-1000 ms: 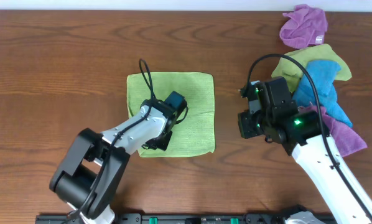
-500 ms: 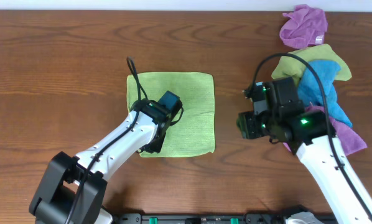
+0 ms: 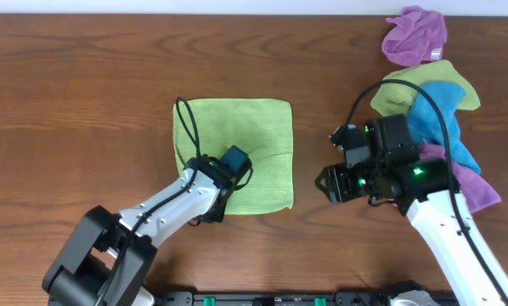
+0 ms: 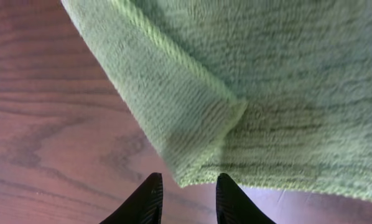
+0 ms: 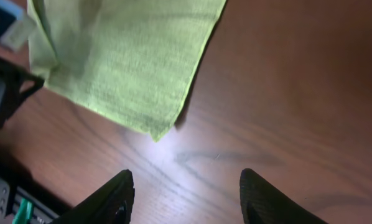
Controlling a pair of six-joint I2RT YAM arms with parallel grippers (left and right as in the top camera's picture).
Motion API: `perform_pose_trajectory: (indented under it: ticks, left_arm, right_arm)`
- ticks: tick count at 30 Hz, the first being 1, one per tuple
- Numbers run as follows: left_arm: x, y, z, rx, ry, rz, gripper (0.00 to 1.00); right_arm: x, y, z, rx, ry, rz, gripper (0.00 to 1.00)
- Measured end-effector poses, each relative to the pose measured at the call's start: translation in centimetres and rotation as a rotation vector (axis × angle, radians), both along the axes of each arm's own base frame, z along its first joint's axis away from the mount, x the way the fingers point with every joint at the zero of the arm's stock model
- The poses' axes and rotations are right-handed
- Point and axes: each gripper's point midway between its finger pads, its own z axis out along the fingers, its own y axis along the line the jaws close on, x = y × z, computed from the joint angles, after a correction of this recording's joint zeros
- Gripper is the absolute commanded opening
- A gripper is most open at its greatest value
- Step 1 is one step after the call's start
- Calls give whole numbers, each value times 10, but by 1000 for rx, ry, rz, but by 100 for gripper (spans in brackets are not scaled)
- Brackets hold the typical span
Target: Fold the cloth
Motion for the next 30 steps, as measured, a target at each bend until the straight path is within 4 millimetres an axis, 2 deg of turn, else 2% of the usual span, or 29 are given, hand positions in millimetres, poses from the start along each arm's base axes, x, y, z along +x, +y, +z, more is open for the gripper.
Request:
perform_pose_trajectory:
  ticks: [3, 7, 12, 15, 20, 23, 30]
  left_arm:
    - [9, 0, 1, 11, -46, 7, 33]
    - [16, 6, 3, 49, -90, 6, 34]
    - [15, 11, 2, 71, -94, 5, 25]
    - [9, 12, 2, 75, -69, -1, 24]
    - [3, 3, 2, 78, -60, -51, 26]
    - [-2, -5, 3, 85, -60, -98, 31]
    - [2, -7, 7, 129, -109, -144, 35]
  right_arm:
    - [-8, 1, -8, 9, 33, 8, 52]
    - [-11, 4, -9, 27, 43, 15, 52]
    - [-7, 6, -7, 36, 27, 17, 53]
    - [-5, 7, -6, 42, 18, 19, 53]
    - [-4, 7, -6, 44, 11, 19, 55]
    - [-3, 7, -6, 44, 10, 19, 55]
    - [-3, 7, -6, 44, 9, 19, 55]
